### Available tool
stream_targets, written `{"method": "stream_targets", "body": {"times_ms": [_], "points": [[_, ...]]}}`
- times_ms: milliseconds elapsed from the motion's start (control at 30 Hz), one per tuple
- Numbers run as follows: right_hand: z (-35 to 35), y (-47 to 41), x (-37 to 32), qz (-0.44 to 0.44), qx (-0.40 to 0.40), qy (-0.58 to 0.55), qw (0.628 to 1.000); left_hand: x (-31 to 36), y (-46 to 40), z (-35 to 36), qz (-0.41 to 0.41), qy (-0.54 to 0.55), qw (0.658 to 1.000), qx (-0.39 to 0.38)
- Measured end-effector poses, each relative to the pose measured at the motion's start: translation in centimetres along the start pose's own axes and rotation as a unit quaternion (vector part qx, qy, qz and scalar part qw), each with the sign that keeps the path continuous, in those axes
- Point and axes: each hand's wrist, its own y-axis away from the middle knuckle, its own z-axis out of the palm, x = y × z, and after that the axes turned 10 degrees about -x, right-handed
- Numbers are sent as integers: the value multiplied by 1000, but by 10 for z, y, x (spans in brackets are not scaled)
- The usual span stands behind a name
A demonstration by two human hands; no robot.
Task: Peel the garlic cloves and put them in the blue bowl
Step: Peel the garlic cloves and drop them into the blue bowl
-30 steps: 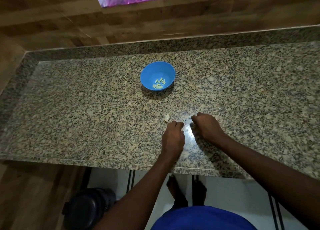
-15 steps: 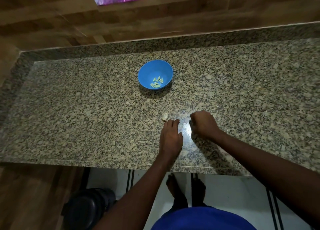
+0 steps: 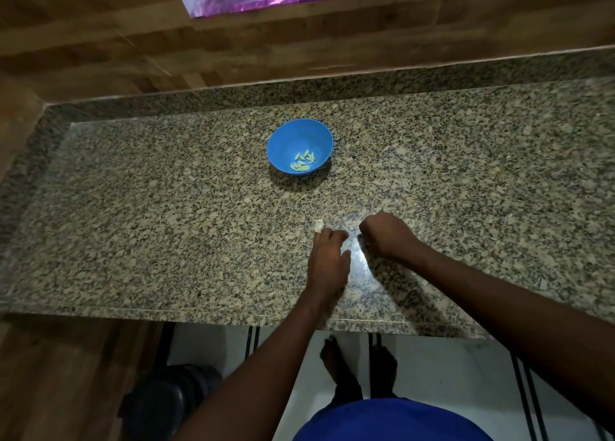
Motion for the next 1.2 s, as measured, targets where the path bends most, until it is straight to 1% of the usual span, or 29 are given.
{"method": "stream_targets", "body": {"times_ms": [33, 67, 133, 167, 200, 300, 333, 400, 500, 667, 733, 767, 867, 933, 1067, 1200], "points": [[4, 2, 4, 19, 16, -95, 995, 2, -1, -3, -10, 36, 999, -1], [7, 4, 8, 39, 26, -199, 979, 6, -1, -6, -24, 90, 996, -6], [13, 11, 11, 74, 19, -376, 923, 15, -1, -13, -65, 210, 975, -18], [15, 15, 12, 86, 11, -426, 901, 20, -2, -15, -82, 255, 963, -18], [17, 18, 11, 92, 10, -450, 888, 23, -3, -17, -91, 280, 956, -12], [16, 28, 5, 86, 14, -491, 867, 33, -7, -20, -105, 271, 957, 0], [15, 30, 6, 76, 19, -500, 863, 37, -8, -22, -103, 296, 950, -10], [15, 34, 6, 67, 33, -490, 868, 41, -11, -23, -89, 334, 937, -44], [21, 32, 11, 83, 49, -487, 868, 43, -14, -26, -81, 333, 937, -65], [26, 30, 16, 97, 64, -485, 867, 41, -19, -25, -107, 366, 920, -85], [26, 31, 16, 98, 75, -481, 868, 39, -20, -23, -108, 344, 929, -80], [26, 31, 16, 95, 81, -466, 876, 38, -20, -23, -106, 319, 939, -70], [25, 32, 16, 93, 102, -379, 915, 36, -22, -22, -95, 227, 968, -42], [22, 34, 14, 97, 110, -359, 922, 37, -21, -23, -90, 204, 974, -41], [20, 35, 11, 106, 133, -337, 926, 39, -20, -25, -100, 287, 949, -80], [22, 35, 14, 100, 136, -340, 925, 37, -20, -26, -99, 335, 933, -90]]}}
